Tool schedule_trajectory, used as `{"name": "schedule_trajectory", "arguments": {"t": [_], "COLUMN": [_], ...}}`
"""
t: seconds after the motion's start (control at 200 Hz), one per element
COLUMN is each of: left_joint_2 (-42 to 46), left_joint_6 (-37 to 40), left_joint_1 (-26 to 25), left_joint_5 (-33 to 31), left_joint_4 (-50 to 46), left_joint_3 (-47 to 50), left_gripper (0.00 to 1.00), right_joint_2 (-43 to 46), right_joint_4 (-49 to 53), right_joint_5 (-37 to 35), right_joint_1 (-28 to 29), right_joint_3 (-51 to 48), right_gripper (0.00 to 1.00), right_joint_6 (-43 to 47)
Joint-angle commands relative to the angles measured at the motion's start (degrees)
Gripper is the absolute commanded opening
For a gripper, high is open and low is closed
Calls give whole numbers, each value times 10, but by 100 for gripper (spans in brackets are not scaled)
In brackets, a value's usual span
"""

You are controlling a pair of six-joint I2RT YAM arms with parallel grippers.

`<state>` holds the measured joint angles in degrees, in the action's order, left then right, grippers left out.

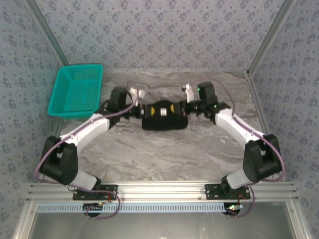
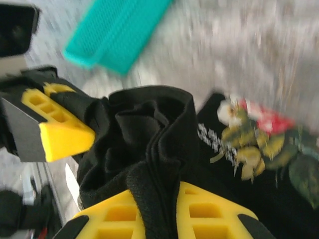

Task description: Fold the inside-out t-shirt

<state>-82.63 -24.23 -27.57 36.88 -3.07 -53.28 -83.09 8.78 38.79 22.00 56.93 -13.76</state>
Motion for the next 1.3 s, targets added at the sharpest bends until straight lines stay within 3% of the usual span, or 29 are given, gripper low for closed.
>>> {"name": "schedule_trajectory", "arguments": {"t": [0.0, 0.135, 0.355, 0.824, 1.059, 1.199, 1.299], "left_joint_2": [47, 39, -76, -263, -282, -301, -310], "left_joint_6": [-18, -37, -28, -19, -19, -17, -21], "left_joint_1": [-25, -29, -19, 17, 44, 52, 52], "left_joint_5": [-23, -61, -70, -57, -69, -82, -89], "left_joint_4": [13, 25, 12, 65, 82, 80, 76], "left_joint_3": [54, 68, -7, -113, -121, -128, -131], "left_gripper": [0, 0, 0, 0, 0, 8, 19], "right_joint_2": [70, 88, -15, -264, -326, -346, -363], "right_joint_4": [-6, 8, 46, 79, 96, 100, 110], "right_joint_5": [-47, -93, -136, -107, -108, -120, -134], "right_joint_1": [21, 18, -15, -50, -53, -55, -58], "right_joint_3": [-73, -102, -28, 165, 221, 238, 256], "right_gripper": [0, 0, 0, 1, 2, 6, 15], "right_joint_6": [-16, -29, -40, 42, 58, 59, 55]}}
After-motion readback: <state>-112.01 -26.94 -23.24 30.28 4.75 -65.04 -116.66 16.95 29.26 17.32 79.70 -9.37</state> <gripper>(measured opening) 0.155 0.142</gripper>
